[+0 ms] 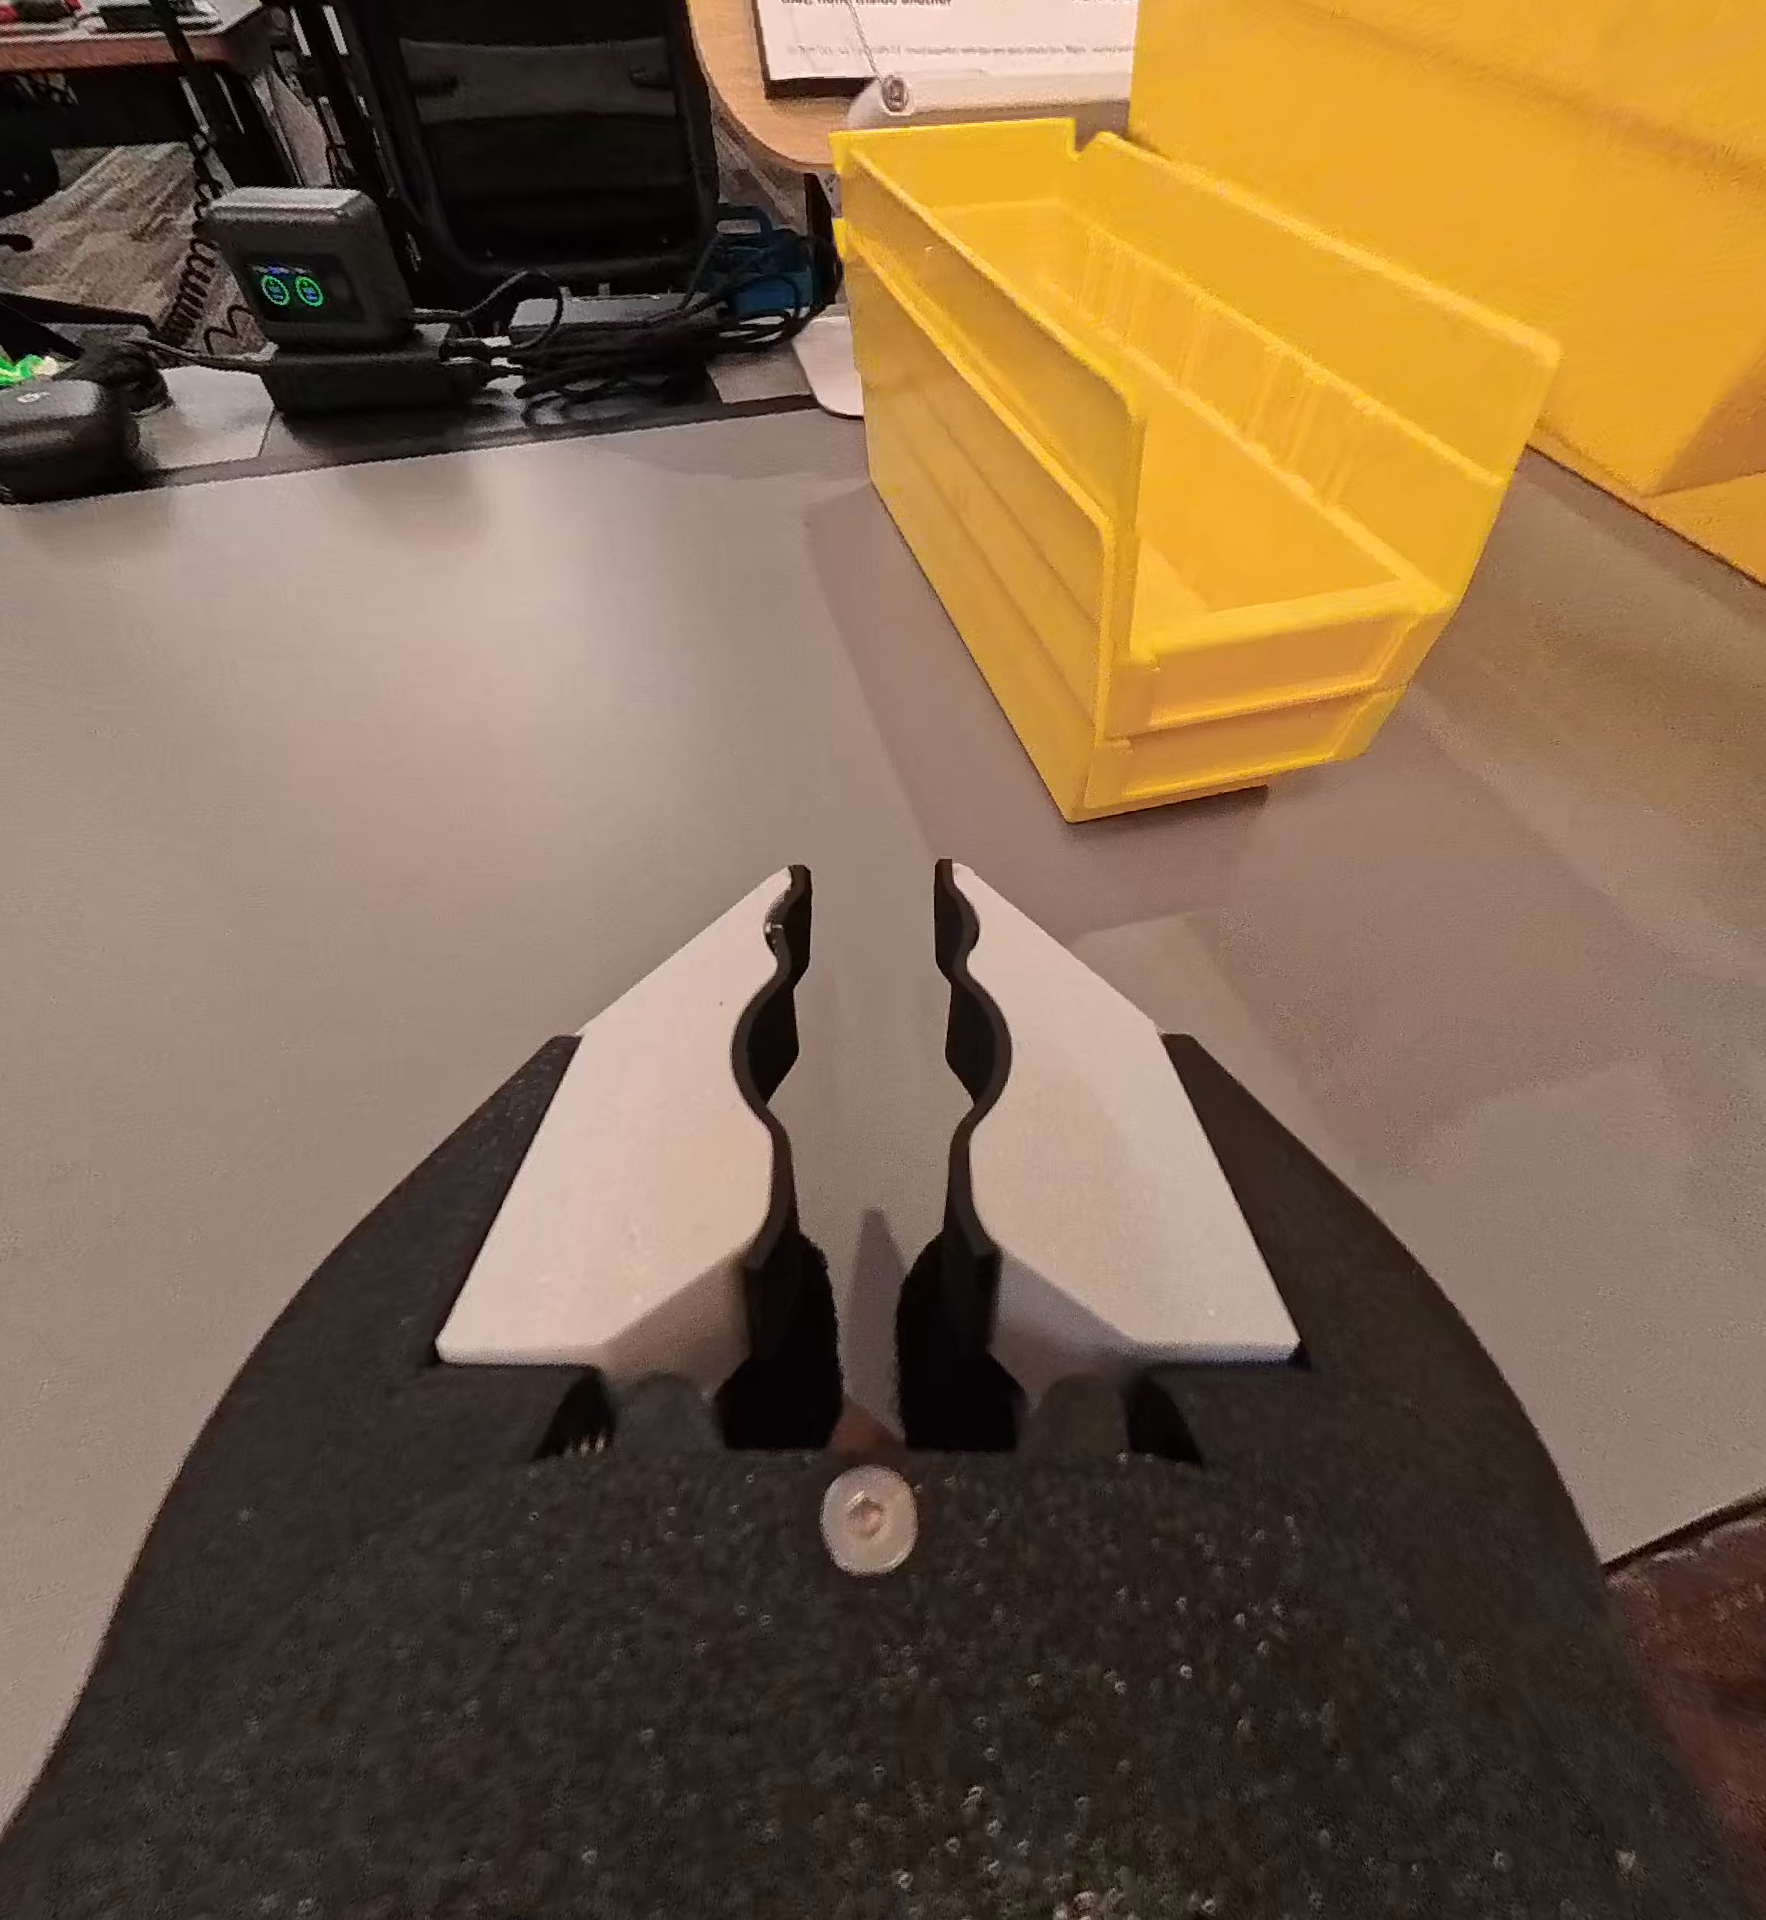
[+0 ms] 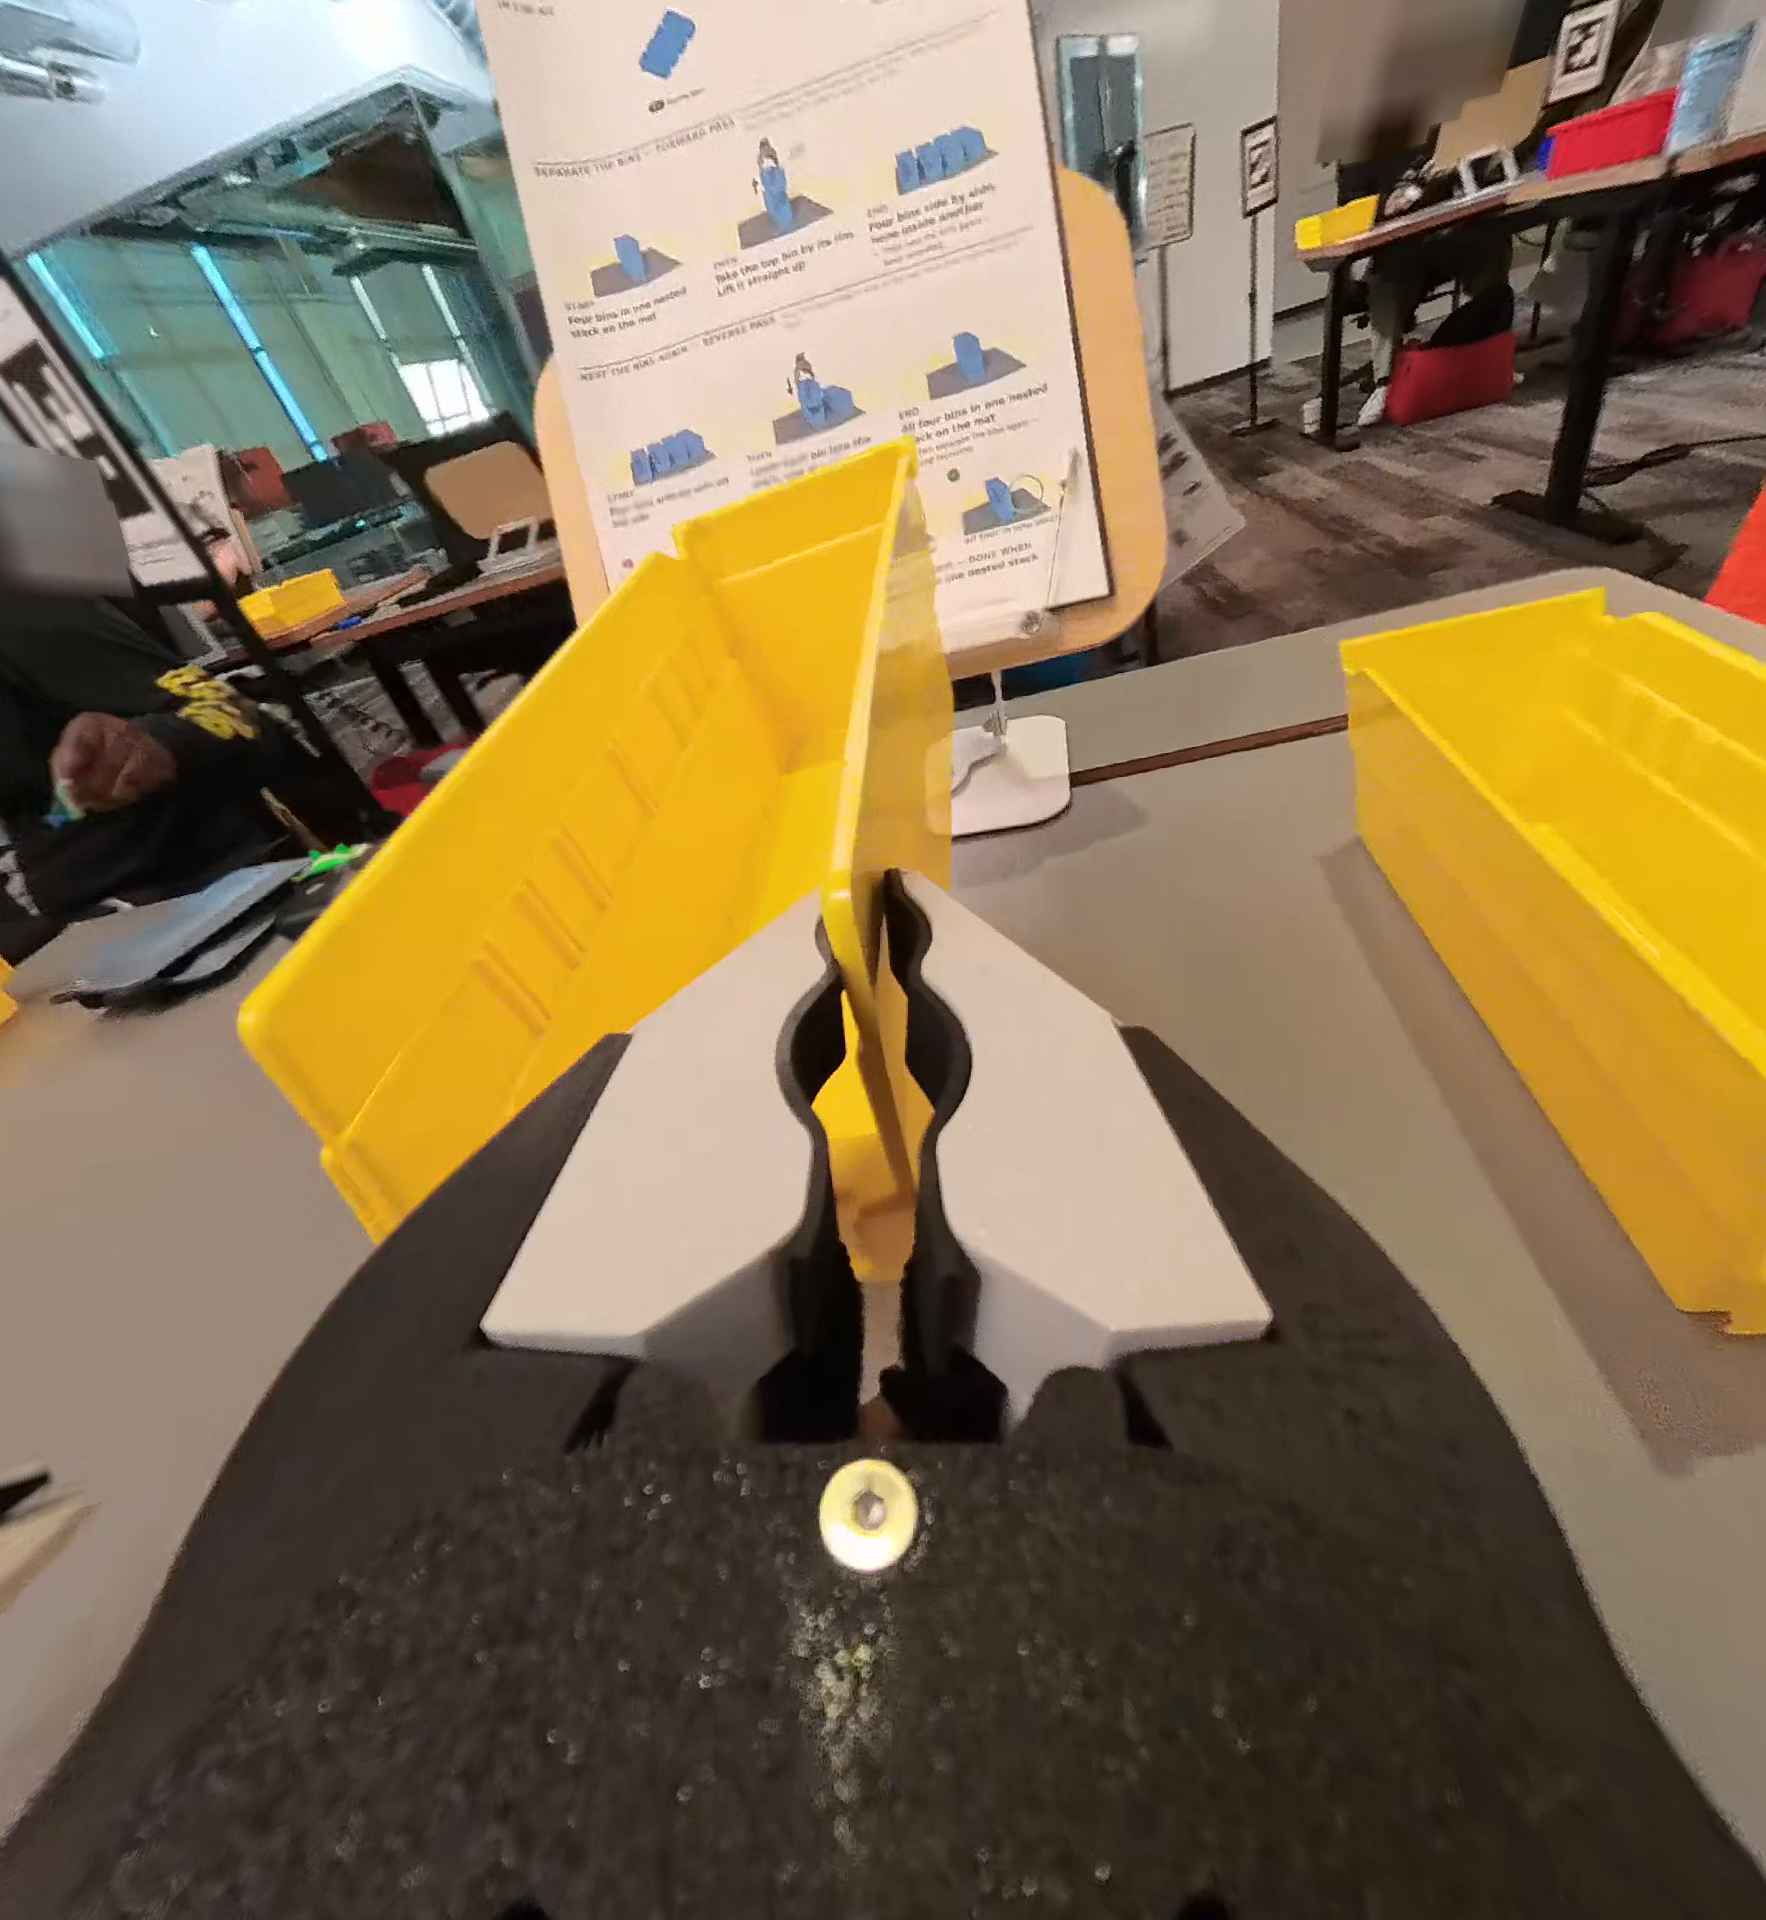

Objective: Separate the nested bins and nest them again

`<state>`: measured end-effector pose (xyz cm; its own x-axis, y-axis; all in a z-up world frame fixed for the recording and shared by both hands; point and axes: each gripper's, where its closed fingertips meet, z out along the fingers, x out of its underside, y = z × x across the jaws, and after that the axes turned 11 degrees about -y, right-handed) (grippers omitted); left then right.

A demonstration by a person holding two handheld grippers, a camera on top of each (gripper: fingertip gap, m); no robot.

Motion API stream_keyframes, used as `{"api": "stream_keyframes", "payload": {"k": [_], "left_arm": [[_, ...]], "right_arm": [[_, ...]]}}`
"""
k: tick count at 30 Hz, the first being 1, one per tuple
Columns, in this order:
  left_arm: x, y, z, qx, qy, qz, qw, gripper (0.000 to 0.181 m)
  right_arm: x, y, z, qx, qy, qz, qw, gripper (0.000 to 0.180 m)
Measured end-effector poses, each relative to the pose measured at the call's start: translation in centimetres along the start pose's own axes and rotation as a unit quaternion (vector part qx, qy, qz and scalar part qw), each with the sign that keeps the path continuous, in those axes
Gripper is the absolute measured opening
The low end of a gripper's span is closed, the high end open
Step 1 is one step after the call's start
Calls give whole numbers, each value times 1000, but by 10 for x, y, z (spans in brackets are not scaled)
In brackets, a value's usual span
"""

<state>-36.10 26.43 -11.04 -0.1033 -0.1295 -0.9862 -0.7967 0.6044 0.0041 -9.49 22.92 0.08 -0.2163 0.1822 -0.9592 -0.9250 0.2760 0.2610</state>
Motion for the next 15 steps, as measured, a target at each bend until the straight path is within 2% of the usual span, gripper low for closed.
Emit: {"api": "stream_keyframes", "payload": {"k": [4, 8, 12, 15], "left_arm": [[0, 4, -1, -4, -2, -4, 1000, 21], [0, 4, 0, -1, -1, -12, 1000, 21], [1, 2, 1, 2, 1, -13, 1000, 21], [1, -1, 0, 6, 1, -12, 1000, 21]], "right_arm": [[-11, 18, 4, 24, -13, 10, 1000, 3], [-20, 42, 8, 10, -19, 11, 1000, 3], [-1, 70, 18, -3, 11, 56, 998, 3], [13, 85, 25, -1, 17, 48, 999, 3]]}}
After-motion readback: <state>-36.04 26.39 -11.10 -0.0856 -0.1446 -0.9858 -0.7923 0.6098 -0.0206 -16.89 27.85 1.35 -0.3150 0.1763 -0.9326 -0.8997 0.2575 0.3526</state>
